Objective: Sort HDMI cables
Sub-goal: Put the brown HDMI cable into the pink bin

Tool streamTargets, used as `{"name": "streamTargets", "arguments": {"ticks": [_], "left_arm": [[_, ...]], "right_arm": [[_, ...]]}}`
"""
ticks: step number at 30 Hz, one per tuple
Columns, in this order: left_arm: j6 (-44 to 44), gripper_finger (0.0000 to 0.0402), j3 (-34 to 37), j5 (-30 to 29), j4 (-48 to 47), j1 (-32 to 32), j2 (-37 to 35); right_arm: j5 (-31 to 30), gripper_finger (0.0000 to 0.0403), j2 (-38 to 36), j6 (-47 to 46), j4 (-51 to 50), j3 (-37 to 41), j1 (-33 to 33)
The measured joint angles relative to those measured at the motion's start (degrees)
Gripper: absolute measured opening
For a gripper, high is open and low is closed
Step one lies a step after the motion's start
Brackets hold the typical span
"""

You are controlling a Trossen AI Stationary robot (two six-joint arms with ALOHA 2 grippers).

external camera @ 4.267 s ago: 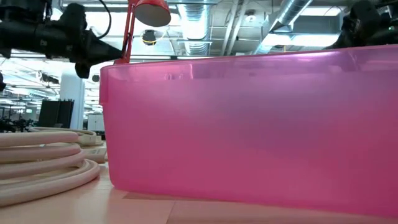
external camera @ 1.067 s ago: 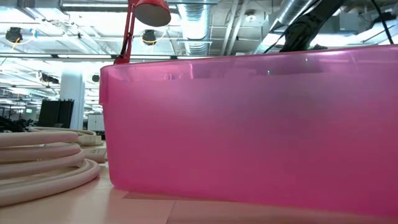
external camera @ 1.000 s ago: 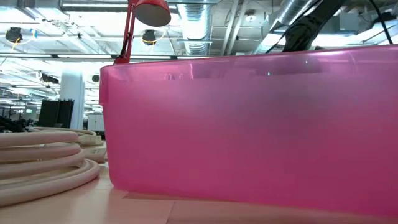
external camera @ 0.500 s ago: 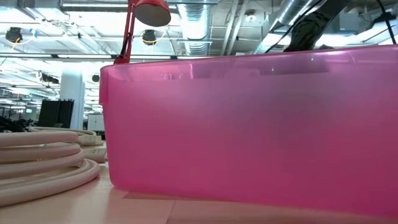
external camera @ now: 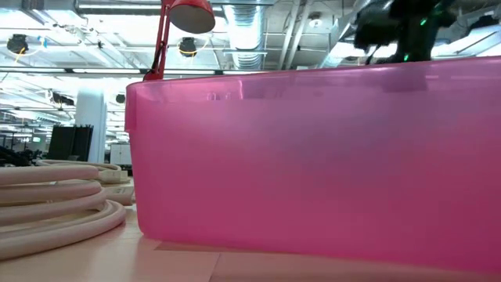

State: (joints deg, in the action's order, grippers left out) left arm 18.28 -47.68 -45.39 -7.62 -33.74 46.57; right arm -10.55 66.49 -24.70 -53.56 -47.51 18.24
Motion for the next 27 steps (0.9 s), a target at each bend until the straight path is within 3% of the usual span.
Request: {"name": "streamTargets", "arguments": {"ticks": [8,14,19,27], "left_arm": [[0.02,0.0008,0.00,0.00,0.53,0.00,0.00],[0.02,0.0008,0.00,0.00,0.84,0.00,0.00],[0.00,0.0008,0.00,0.00,0.85,0.00,0.00],[0.00,0.0008,0.01,-0.68,0.86,0.02,0.00]], "right_arm": [[-0.25,0.0023,-16.23,-6.69,0.00,-0.04,-0.33],[-3.72,0.0023,-23.80,-11.04,-0.14,-2.28,-3.48],[-6.68,0.0023,-24.50,-12.83,0.02,-6.95,-7.98],[-7.74,0.0023,-18.45,-14.24,-0.04,-13.85,-15.81]]}}
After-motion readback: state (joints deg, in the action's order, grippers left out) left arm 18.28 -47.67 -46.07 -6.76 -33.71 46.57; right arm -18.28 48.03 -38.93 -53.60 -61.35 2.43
